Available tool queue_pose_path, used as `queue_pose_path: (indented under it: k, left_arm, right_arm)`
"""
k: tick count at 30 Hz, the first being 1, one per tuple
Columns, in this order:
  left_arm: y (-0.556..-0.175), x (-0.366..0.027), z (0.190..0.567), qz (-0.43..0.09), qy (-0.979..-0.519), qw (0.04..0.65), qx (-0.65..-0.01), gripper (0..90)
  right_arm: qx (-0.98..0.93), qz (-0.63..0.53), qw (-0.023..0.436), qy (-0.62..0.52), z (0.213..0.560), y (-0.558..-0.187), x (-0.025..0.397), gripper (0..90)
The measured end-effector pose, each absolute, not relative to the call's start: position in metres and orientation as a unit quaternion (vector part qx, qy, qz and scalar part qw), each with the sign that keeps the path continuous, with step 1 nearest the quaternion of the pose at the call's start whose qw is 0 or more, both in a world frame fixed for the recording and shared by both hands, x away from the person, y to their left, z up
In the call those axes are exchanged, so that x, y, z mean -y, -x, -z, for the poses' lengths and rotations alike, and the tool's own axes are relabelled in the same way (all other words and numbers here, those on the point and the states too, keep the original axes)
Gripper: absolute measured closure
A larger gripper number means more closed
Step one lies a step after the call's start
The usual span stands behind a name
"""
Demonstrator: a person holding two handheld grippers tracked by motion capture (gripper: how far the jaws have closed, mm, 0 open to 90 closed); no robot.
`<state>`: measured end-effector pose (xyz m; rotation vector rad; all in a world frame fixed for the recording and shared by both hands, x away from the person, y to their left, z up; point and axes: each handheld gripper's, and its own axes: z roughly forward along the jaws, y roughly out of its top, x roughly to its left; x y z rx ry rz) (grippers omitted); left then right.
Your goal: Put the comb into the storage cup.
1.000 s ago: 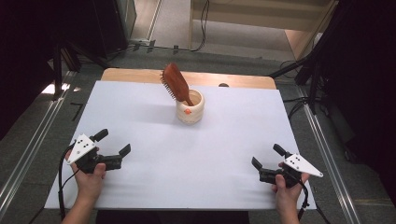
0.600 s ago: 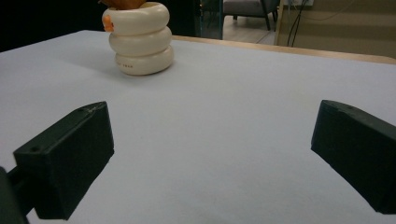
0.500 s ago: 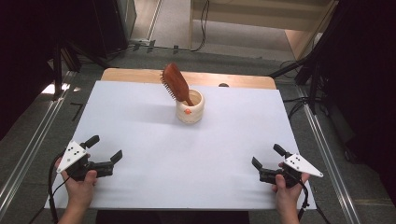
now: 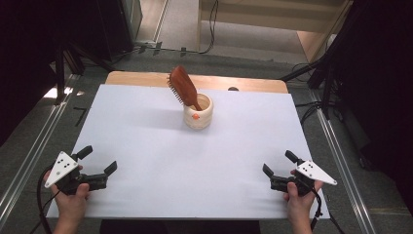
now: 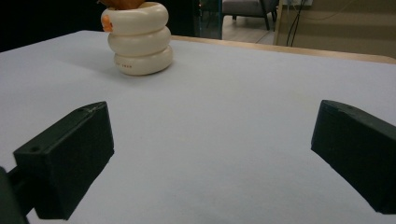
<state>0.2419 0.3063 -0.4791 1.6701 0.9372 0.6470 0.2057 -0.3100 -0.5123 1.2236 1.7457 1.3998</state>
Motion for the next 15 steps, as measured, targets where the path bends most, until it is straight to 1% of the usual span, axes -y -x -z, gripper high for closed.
queue_pose_path:
  k: [7,15]
  left_arm:
    - [-0.2393,-0.3162,0.4794,-0.275,-0.695,0.530,-0.402,0.0]
    - [-0.2403,-0.3140,0.4852,-0.268,-0.697,0.531,-0.401,0.0]
  right_arm:
    - [-0.655,-0.524,0.292,-0.460,0.5125,-0.2059,0.3099,0.0]
    - [-0.655,-0.523,0.292,-0.461,0.5128,-0.2064,0.3098,0.0]
